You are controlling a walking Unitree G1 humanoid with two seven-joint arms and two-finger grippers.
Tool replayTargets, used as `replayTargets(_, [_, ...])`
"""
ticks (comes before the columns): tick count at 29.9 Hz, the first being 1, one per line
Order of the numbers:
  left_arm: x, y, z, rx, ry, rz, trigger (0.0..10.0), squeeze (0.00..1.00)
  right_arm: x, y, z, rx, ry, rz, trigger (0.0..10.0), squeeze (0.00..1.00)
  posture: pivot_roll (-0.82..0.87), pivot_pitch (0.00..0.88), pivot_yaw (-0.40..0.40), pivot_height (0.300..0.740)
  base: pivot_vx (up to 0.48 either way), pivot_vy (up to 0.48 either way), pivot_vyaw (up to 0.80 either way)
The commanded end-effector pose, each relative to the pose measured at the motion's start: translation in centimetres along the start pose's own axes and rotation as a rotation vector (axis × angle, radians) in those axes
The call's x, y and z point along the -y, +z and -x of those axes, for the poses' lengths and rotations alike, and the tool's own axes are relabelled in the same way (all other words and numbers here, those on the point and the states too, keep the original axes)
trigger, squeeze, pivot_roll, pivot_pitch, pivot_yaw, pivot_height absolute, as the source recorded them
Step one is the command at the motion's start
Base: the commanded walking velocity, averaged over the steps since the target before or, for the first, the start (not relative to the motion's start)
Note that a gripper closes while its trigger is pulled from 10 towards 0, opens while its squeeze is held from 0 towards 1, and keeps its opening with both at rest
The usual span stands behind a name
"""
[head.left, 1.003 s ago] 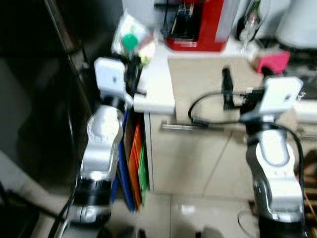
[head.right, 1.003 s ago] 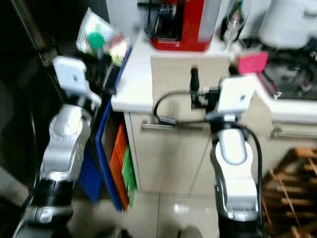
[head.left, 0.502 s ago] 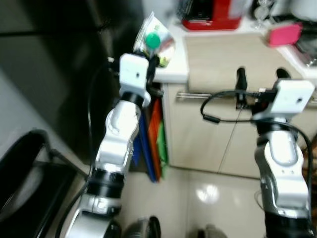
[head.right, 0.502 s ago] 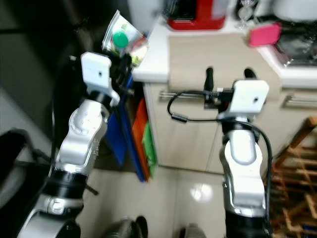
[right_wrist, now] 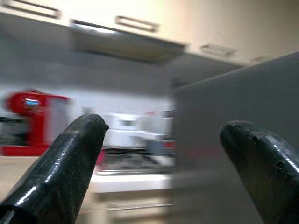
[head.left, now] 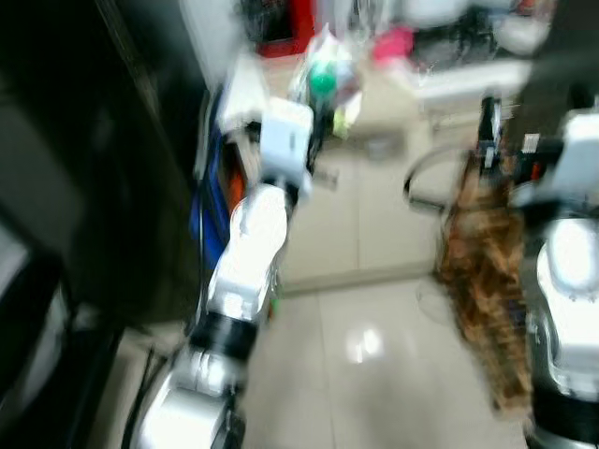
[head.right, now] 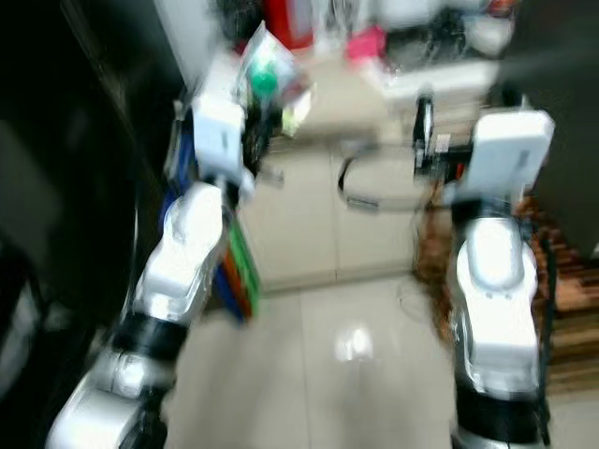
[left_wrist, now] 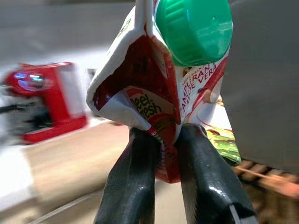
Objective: Restocking fridge
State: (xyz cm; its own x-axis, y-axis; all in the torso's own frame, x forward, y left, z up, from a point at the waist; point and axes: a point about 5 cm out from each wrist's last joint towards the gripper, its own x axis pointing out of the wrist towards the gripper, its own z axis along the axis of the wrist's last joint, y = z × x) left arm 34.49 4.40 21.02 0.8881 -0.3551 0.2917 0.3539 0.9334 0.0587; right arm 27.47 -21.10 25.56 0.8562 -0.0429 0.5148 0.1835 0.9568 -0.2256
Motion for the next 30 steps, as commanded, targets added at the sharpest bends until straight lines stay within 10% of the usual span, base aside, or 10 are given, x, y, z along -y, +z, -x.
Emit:
replayTargets(1, [-1.1, -0.6, 0.1, -0.018, 0.052, 0.013, 10.0, 0.0, -1.3, 0.2, -0.3, 0.006, 0.045, -0.021, 10.0, 0.0, -0.34, 0.004, 0.141, 0.74, 0.0, 0.0, 0.0])
replayTargets(11, [-0.3, -1.0, -0.1, -0.013, 0.06, 0.026, 10.0, 0.0, -0.1, -1.0, -0.1, -0.067, 0.05, 0.038, 10.0, 0.0, -0.34, 0.0, 0.084, 0.74, 0.0, 0.0, 0.0])
replayTargets(30, [-2.3, -1.7, 2.4, -0.025, 0.165, 0.072, 10.0, 0.0, -4.6, -5.6, 1.3, -0.29, 0.095, -0.218, 10.0, 0.0, -0.22, 0.019, 0.03, 0.74, 0.0, -0.271, 0.0])
